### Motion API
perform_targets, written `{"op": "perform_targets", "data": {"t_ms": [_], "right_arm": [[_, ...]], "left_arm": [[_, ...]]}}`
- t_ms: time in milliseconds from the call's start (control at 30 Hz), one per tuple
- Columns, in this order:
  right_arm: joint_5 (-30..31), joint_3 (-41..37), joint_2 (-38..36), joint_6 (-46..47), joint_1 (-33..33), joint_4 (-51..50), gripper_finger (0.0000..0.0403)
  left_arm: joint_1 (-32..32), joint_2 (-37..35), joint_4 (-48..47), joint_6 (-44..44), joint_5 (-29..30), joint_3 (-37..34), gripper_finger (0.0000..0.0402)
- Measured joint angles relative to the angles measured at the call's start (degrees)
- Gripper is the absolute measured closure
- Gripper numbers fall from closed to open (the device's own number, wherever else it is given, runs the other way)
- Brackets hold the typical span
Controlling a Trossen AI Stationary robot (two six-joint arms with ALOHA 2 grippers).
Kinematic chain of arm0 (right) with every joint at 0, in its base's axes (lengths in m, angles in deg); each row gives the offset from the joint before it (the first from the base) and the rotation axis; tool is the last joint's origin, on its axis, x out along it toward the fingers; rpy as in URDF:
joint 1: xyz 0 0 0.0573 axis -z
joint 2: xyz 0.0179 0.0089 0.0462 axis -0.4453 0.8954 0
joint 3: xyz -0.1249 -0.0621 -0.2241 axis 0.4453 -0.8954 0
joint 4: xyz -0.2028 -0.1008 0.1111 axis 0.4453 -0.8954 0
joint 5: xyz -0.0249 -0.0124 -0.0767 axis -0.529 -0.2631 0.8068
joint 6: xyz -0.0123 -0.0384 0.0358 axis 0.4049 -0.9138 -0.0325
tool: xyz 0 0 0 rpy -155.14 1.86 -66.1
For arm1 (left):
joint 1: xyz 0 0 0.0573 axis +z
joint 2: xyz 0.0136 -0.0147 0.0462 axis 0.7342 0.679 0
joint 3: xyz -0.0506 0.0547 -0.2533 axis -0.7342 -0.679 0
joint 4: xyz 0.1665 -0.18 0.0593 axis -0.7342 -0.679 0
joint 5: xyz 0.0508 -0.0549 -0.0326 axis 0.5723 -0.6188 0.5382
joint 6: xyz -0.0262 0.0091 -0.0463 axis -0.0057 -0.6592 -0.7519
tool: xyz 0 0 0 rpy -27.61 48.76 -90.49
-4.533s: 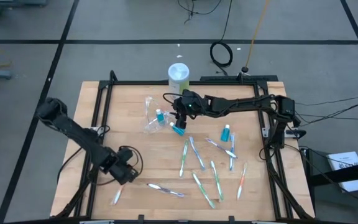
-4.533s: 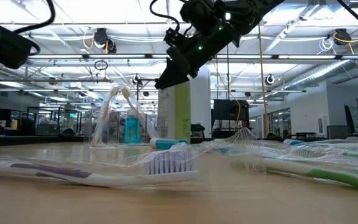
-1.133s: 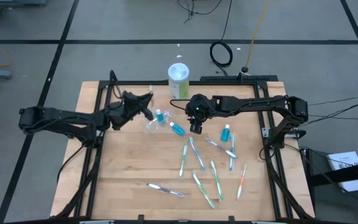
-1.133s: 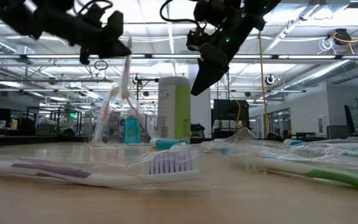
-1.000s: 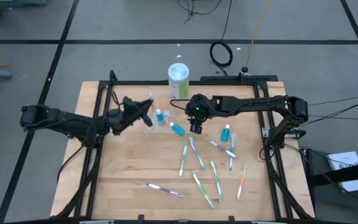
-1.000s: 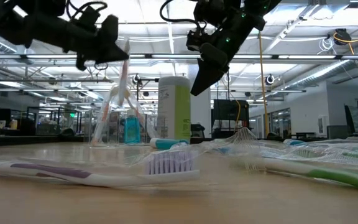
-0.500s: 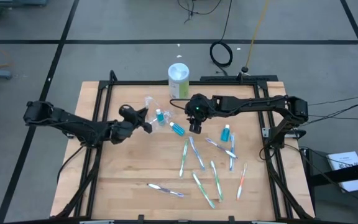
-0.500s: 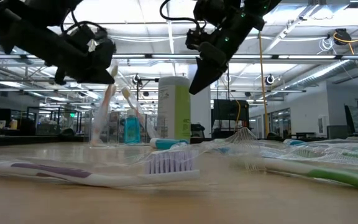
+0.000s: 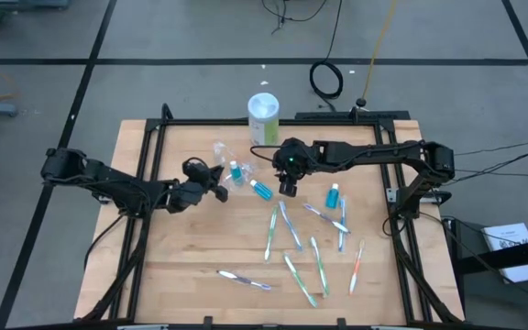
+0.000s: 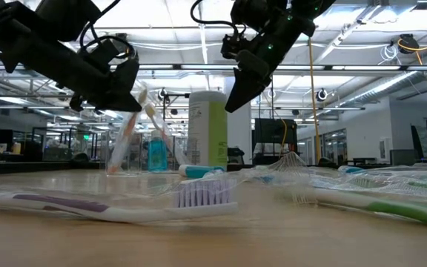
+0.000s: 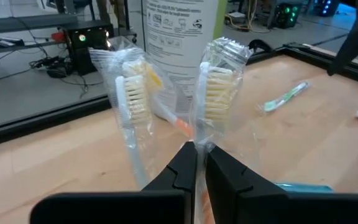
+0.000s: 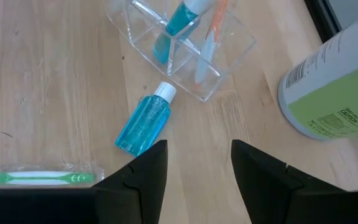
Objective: Pick & Place toothbrushing station
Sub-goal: Put the orange toothbrush into the transparent organizer
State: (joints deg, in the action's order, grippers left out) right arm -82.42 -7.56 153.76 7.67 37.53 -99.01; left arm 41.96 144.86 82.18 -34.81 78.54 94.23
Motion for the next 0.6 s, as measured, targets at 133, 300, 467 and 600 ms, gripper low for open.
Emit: {"op": "perform_targets", "data": {"t_ms": [133, 300, 467, 600], "right_arm": [[0.00, 0.00, 0.00, 1.41, 0.00, -1.60, 0.0232], [0.00, -0.02, 0.01, 2.57, 0.00, -1.62, 0.0232], [-0.02, -1.45, 0.04, 1.01, -0.42, 0.01, 0.0232], [0.00, -5.89, 0.11, -1.45, -1.95, 2.11, 0.0228]], "left_arm": [[0.00, 0.00, -0.02, 1.11, -1.14, 0.00, 0.0370], [0.00, -0.02, -1.40, 1.34, -2.09, 0.00, 0.0317], [0.00, -0.02, -1.60, 2.45, -1.50, 0.00, 0.0267], [-0.07, -0.88, -1.73, 6.68, 2.61, 0.00, 0.0246]]}}
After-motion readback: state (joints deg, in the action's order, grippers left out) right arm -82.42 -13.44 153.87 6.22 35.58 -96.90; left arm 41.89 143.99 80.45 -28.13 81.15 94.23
